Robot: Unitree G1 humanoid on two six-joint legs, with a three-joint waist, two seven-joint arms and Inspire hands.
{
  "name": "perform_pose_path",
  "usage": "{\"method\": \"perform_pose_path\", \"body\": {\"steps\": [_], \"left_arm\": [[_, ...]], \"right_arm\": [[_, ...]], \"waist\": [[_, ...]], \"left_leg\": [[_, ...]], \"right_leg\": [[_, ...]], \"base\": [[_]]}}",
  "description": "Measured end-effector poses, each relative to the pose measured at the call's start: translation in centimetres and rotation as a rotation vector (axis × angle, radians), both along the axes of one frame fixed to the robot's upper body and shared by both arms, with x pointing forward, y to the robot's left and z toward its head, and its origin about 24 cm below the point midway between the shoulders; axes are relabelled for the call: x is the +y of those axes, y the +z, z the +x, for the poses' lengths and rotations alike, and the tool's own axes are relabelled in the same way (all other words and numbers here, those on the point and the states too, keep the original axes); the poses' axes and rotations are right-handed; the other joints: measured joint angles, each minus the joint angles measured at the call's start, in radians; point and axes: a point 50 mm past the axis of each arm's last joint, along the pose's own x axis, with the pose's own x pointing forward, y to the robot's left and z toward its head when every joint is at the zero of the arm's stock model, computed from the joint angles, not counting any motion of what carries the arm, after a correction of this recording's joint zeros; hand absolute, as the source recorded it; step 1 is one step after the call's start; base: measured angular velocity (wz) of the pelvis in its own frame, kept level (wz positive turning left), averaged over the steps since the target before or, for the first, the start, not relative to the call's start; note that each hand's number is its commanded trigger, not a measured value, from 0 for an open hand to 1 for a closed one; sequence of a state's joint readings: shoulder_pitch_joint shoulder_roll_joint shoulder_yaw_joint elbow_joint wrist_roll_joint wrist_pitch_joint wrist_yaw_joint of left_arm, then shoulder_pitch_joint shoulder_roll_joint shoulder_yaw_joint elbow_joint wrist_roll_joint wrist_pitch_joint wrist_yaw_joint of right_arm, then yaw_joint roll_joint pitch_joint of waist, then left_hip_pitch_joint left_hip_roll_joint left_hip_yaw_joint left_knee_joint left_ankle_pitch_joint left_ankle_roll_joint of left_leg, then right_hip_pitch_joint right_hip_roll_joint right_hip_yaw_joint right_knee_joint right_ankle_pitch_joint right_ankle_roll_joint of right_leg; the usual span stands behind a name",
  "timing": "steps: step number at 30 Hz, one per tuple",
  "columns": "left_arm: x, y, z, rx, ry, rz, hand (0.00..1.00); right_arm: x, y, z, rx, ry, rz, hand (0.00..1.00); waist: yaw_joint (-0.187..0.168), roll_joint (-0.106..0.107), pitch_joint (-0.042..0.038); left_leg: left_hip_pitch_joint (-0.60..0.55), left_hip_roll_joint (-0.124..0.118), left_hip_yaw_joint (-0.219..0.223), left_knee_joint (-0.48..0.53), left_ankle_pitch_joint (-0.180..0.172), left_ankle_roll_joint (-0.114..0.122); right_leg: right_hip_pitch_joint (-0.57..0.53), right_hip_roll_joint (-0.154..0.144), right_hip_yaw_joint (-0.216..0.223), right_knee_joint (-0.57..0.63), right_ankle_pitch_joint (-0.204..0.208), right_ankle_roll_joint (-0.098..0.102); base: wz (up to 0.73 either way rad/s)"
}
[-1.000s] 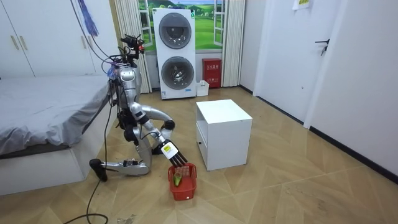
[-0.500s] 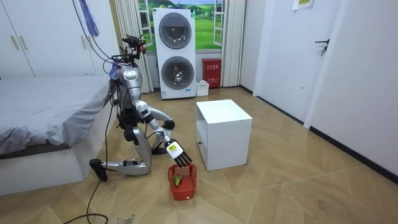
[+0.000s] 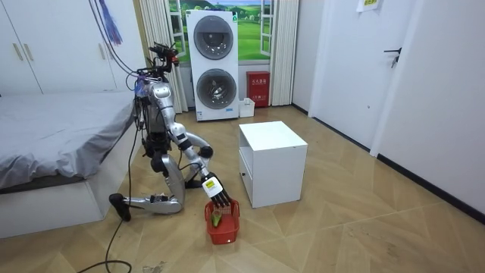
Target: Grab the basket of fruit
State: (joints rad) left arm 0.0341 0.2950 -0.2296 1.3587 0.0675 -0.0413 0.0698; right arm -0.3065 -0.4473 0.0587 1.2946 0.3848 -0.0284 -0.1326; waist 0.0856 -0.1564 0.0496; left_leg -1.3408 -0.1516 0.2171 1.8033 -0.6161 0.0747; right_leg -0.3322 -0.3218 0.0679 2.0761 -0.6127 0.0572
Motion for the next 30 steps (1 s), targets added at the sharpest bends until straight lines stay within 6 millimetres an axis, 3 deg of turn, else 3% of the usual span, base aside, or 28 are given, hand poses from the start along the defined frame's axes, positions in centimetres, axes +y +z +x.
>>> {"method": "perform_pose_path", "body": {"steps": [11, 18, 19, 20, 22, 23, 30], "left_arm": [[-0.1, -0.1, -0.2, 0.035, 0.003, -0.032, 0.0], [-0.1, -0.1, -0.3, 0.045, 0.005, -0.033, 0.0], [-0.1, -0.1, -0.3, 0.046, 0.005, -0.034, 0.0], [-0.1, -0.1, -0.3, 0.047, 0.005, -0.036, 0.0], [-0.1, -0.1, -0.3, 0.05, 0.005, -0.041, 0.0], [-0.1, -0.1, -0.3, 0.051, 0.005, -0.042, 0.0], [-0.2, -0.1, -0.3, 0.052, 0.003, -0.05, 0.0]], "right_arm": [[-0.1, -0.4, -0.6, 0.036, 0.002, 0.023, 0.0], [0.0, -0.4, -0.5, 0.026, 0.013, 0.064, 0.0], [0.1, -0.4, -0.5, 0.035, 0.031, 0.067, 0.15], [0.1, -0.5, -0.5, 0.041, 0.042, 0.067, 0.43], [0.4, -0.6, -0.5, 0.075, 0.086, 0.061, 0.78], [0.4, -0.7, -0.5, 0.081, 0.094, 0.058, 1.0], [0.9, -1.0, -0.6, 0.133, 0.172, 0.049, 1.0]], "waist": [[0.002, 0.01, 0.0], [0.002, 0.037, -0.0047], [0.003, 0.04, -0.0051], [0.005, 0.04, -0.0053], [0.006, 0.041, -0.0057], [0.006, 0.041, -0.0057], [0.012, 0.037, -0.0034]], "left_leg": [[-0.016, 0.005, 0.001, 0.001, 0.001, 0.001], [-0.02, 0.004, 0.0, 0.002, 0.001, 0.001], [-0.02, 0.005, 0.0, 0.001, 0.001, 0.001], [-0.02, 0.005, 0.0, 0.001, 0.001, 0.001], [-0.02, 0.006, -0.001, 0.0, 0.002, 0.0], [-0.02, 0.006, -0.001, 0.0, 0.002, 0.0], [-0.02, 0.014, -0.002, 0.0, 0.003, -0.001]], "right_leg": [[-0.018, 0.002, 0.005, 0.002, -0.002, 0.004], [-0.022, 0.007, 0.002, 0.002, -0.002, 0.005], [-0.022, 0.007, 0.0, 0.002, -0.002, 0.005], [-0.022, 0.007, 0.0, 0.002, -0.002, 0.005], [-0.023, 0.008, 0.0, 0.002, -0.003, 0.005], [-0.023, 0.008, -0.001, 0.002, -0.003, 0.005], [-0.029, 0.011, 0.004, 0.006, -0.003, 0.005]], "base": [[0.0], [0.0], [0.0], [0.0], [0.0], [0.0], [-0.02]]}}
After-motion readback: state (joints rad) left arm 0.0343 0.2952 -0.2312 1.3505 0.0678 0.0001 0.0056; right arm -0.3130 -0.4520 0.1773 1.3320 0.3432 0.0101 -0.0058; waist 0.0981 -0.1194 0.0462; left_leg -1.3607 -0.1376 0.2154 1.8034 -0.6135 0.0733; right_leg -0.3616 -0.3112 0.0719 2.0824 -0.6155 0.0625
